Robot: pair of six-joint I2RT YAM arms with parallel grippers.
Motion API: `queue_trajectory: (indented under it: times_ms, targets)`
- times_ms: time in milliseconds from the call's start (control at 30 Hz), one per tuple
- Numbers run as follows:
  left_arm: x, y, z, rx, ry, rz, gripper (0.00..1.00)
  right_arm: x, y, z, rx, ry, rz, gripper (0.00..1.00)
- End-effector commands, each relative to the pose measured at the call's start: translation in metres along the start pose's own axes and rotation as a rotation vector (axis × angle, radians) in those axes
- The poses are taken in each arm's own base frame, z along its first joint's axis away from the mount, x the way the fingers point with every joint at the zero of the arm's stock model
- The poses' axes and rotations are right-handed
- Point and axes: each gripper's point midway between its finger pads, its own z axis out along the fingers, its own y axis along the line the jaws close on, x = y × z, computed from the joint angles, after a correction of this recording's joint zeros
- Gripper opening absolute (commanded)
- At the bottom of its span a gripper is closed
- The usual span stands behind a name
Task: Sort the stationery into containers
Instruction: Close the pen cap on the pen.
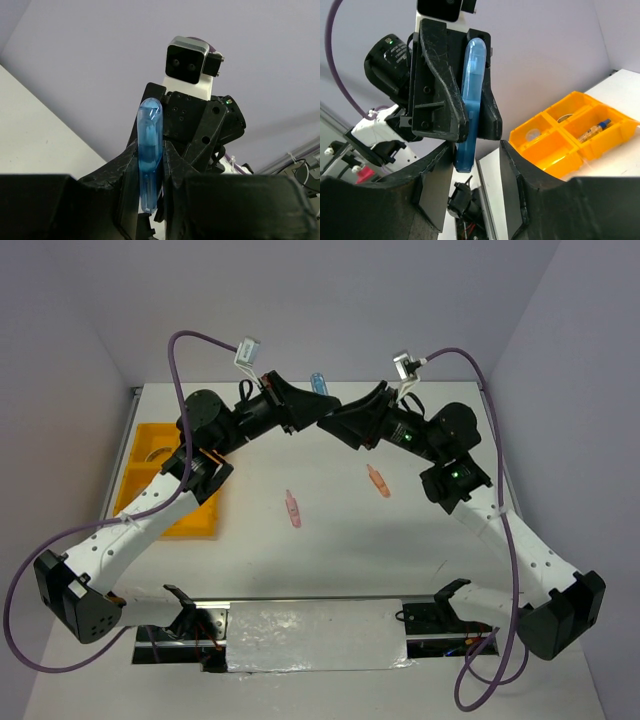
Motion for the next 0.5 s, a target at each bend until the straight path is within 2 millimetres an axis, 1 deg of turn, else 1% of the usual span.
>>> queue_trajectory:
  times_ms: [0,67,133,167,200,233,300,467]
  targets:
    - [-0.011,-0.035,-0.001,0.112,-0.013,0.031,0.0,-0.012,0.02,-0.013,-0.051,-0.046,-0.095,0.5]
    - [-0.011,-0.034,-0.003,0.105,-0.014,0.032,0.0,-0.011,0.022,-0.017,-0.056,-0.042,-0.106,0.5]
    - [-0.01,-0.033,-0.003,0.098,-0.009,0.03,0.0,-0.013,0.024,-0.02,-0.059,-0.045,-0.11,0.46]
    - [-0.01,-0.033,-0.004,0.095,-0.009,0.03,0.0,-0.013,0.024,-0.021,-0.059,-0.046,-0.111,0.43]
    - [-0.009,-0.031,-0.004,0.089,-0.006,0.029,0.0,-0.015,0.028,-0.023,-0.071,-0.051,-0.118,0.35]
    - [-0.008,-0.029,-0.004,0.081,-0.001,0.028,0.0,-0.016,0.028,-0.024,-0.071,-0.053,-0.117,0.32]
    - [-0.005,-0.026,-0.006,0.072,0.004,0.023,0.0,-0.018,0.032,-0.025,-0.08,-0.054,-0.118,0.31]
    - [0.0,-0.022,-0.007,0.065,0.015,0.016,0.0,-0.017,0.032,-0.022,-0.094,-0.046,-0.09,0.32]
